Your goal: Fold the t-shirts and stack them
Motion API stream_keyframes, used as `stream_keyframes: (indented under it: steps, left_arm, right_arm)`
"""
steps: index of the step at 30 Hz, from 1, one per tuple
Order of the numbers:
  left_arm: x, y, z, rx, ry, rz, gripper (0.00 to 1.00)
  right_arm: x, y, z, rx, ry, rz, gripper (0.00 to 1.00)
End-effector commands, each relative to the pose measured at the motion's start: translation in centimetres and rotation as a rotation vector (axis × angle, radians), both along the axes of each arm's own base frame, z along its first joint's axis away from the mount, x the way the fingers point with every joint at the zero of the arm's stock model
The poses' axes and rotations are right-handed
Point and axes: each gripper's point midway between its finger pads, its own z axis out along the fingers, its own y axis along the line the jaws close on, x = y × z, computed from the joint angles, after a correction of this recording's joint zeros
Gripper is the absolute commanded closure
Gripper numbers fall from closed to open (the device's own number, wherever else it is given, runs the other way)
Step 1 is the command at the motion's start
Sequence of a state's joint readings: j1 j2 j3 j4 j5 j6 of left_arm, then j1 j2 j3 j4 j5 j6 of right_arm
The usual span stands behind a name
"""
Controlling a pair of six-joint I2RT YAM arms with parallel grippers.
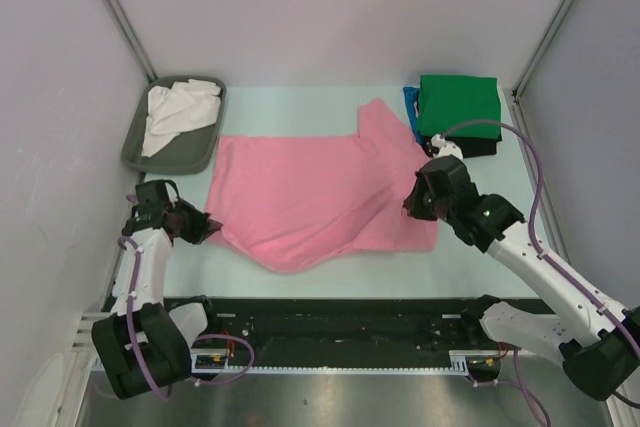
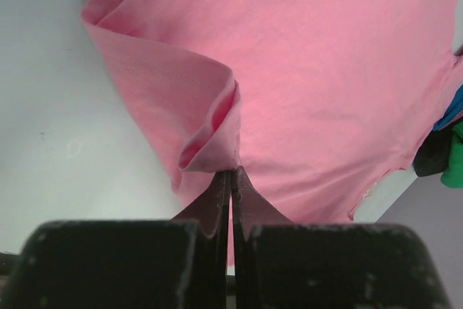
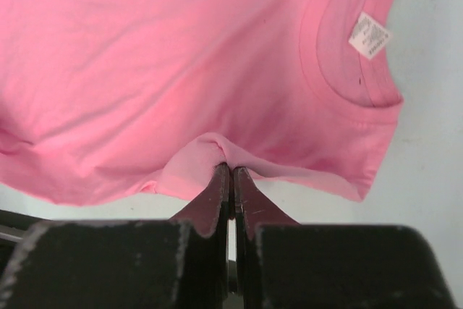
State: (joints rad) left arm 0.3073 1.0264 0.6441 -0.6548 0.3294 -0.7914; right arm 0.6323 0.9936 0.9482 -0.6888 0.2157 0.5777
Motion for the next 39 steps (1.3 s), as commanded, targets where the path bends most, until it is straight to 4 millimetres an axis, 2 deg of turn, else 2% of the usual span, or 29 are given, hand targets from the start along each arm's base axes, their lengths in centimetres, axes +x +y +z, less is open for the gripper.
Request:
stream_keyframes:
  steps: [1, 3, 5, 6, 9, 15, 30, 34, 39]
  left_arm:
    - [0.6, 0.6, 2.1, 0.011, -0.067, -0.021, 1.00]
    - [0.3, 0.9, 2.3, 0.016, -0.067, -0.013, 1.00]
    - [0.2, 1.3, 2.7, 0.017, -0.076, -0.001, 1.00]
    - [0.2, 1.4, 3.0, 0.021, -0.086, 0.003, 1.00]
    - [0.4, 2.0, 3.4, 0.020, -0.086, 0.018, 1.00]
    - [1.5, 2.7, 4.3, 0.014, -0.099, 0.036, 1.00]
    - [4.1, 4.2, 2.3, -0.003, -0.052, 0.063, 1.00]
    - [4.8, 4.5, 2.3, 0.001, -0.056, 0.070, 1.00]
    - [5.7, 5.0, 1.9, -0.002, -0.040, 0.080, 1.00]
  right_arm:
    - [2.4, 1.5, 4.4, 0.050, -0.107, 0.085, 1.00]
    - [2.9, 2.0, 5.6, 0.056, -0.129, 0.107, 1.00]
    - [3.6, 2.3, 5.6, 0.050, -0.117, 0.116, 1.00]
    - [3.9, 2.5, 6.4, 0.054, -0.134, 0.118, 1.00]
    - [4.8, 3.1, 6.9, 0.058, -0.145, 0.127, 1.00]
    - [6.6, 3.6, 6.7, 0.043, -0.132, 0.133, 1.00]
    - [12.8, 3.1, 5.4, 0.078, -0.111, 0.049, 1.00]
    - [14.5, 2.9, 6.0, 0.085, -0.122, 0.026, 1.00]
    - [15.5, 3.7, 5.4, 0.090, -0.094, 0.048, 1.00]
